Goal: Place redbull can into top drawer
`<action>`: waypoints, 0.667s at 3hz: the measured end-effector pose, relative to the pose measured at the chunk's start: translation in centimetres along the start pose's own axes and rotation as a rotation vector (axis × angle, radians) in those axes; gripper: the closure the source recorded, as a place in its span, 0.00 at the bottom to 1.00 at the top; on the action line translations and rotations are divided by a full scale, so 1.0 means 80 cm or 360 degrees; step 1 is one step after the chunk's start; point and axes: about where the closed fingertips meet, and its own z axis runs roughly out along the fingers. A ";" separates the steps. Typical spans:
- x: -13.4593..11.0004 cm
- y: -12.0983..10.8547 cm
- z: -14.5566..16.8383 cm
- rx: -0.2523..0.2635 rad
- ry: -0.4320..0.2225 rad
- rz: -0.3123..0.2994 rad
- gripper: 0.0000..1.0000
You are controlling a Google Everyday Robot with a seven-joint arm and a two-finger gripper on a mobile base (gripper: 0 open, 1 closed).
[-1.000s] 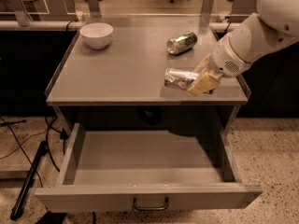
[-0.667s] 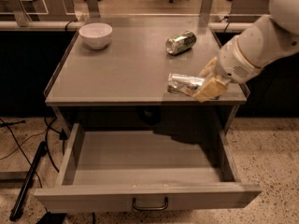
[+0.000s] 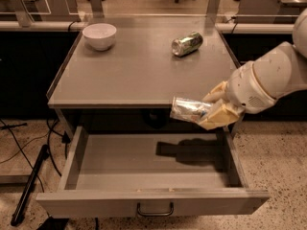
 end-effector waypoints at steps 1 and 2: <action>0.010 0.024 0.037 -0.0051 -0.0105 -0.0027 1.00; 0.020 0.044 0.094 -0.0105 -0.0214 -0.0070 1.00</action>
Offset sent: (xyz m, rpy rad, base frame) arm -0.0230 0.0513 -0.1238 0.2080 -0.0020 0.1227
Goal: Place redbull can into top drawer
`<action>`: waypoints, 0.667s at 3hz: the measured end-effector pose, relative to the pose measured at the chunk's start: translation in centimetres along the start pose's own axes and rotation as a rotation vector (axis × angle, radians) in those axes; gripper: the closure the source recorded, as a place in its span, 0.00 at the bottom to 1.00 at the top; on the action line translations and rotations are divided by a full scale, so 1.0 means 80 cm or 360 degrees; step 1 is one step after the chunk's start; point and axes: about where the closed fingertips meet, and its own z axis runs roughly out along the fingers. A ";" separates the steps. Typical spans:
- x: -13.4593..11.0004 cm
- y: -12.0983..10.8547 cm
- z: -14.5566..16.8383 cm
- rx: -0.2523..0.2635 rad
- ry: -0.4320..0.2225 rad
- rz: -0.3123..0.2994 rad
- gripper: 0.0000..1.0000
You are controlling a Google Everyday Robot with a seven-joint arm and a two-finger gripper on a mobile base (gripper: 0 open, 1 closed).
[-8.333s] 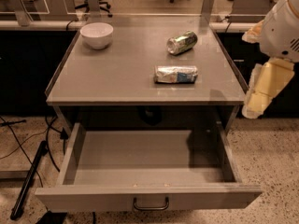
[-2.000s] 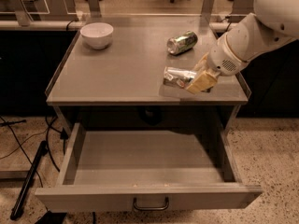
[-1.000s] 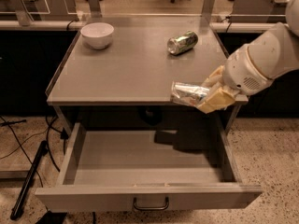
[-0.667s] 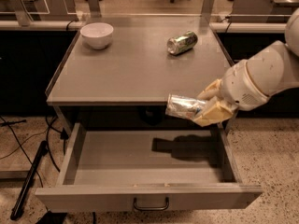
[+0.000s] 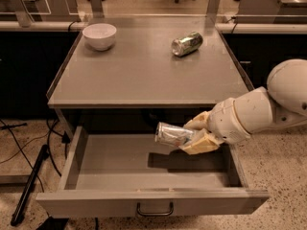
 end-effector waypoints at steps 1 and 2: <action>-0.001 0.000 0.002 -0.0001 0.0001 -0.0008 1.00; -0.002 -0.004 0.026 0.0001 -0.0014 -0.0094 1.00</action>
Offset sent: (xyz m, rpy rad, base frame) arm 0.0111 0.0193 -0.0207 -0.0015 -0.0583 0.0601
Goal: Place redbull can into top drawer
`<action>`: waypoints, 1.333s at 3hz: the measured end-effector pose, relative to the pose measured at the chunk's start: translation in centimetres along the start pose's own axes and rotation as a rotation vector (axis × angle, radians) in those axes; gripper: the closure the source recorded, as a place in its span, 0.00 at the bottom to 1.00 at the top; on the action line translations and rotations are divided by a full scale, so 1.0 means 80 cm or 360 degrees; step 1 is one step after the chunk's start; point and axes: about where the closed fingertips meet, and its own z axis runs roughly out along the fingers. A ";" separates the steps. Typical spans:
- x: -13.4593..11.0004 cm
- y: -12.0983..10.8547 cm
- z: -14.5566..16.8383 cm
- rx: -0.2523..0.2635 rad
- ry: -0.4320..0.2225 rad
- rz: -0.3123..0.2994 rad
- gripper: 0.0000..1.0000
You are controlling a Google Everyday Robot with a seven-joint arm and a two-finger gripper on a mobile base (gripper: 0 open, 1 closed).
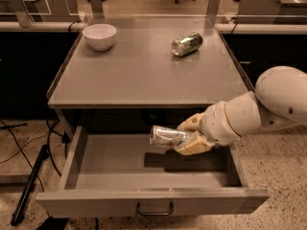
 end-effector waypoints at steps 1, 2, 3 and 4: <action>0.002 -0.008 0.023 0.0019 -0.0018 -0.0081 1.00; 0.020 -0.015 0.067 0.0011 -0.0012 -0.0128 1.00; 0.036 -0.015 0.099 -0.0010 0.0002 -0.0124 1.00; 0.055 -0.013 0.136 -0.0032 0.0035 -0.0119 1.00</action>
Offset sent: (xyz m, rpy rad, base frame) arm 0.0340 0.0276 -0.0682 -0.0114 -0.0880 0.0727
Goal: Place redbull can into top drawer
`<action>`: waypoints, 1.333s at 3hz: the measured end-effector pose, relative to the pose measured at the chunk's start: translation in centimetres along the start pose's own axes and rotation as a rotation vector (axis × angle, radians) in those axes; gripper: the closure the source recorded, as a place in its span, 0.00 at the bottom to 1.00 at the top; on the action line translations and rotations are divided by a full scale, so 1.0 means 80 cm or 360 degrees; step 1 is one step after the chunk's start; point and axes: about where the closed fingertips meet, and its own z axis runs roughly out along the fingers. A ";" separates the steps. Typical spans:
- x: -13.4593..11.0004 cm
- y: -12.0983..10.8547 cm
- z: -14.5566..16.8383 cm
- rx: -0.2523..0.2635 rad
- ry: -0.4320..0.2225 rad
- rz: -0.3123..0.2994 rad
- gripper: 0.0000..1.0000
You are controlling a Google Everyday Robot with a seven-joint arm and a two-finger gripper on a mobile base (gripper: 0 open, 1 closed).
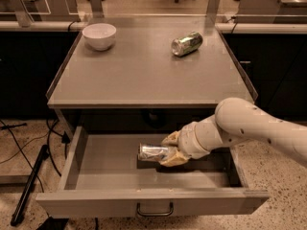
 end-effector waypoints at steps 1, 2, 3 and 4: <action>0.022 -0.001 0.038 -0.0012 0.0068 0.0005 1.00; 0.041 -0.003 0.065 0.0003 0.0164 -0.0001 1.00; 0.051 -0.006 0.076 0.0028 0.0231 0.0000 1.00; 0.050 -0.006 0.075 0.0028 0.0231 -0.0001 0.84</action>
Offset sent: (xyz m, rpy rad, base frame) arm 0.0233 0.0080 -0.0917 -0.1825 -0.0043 -0.0404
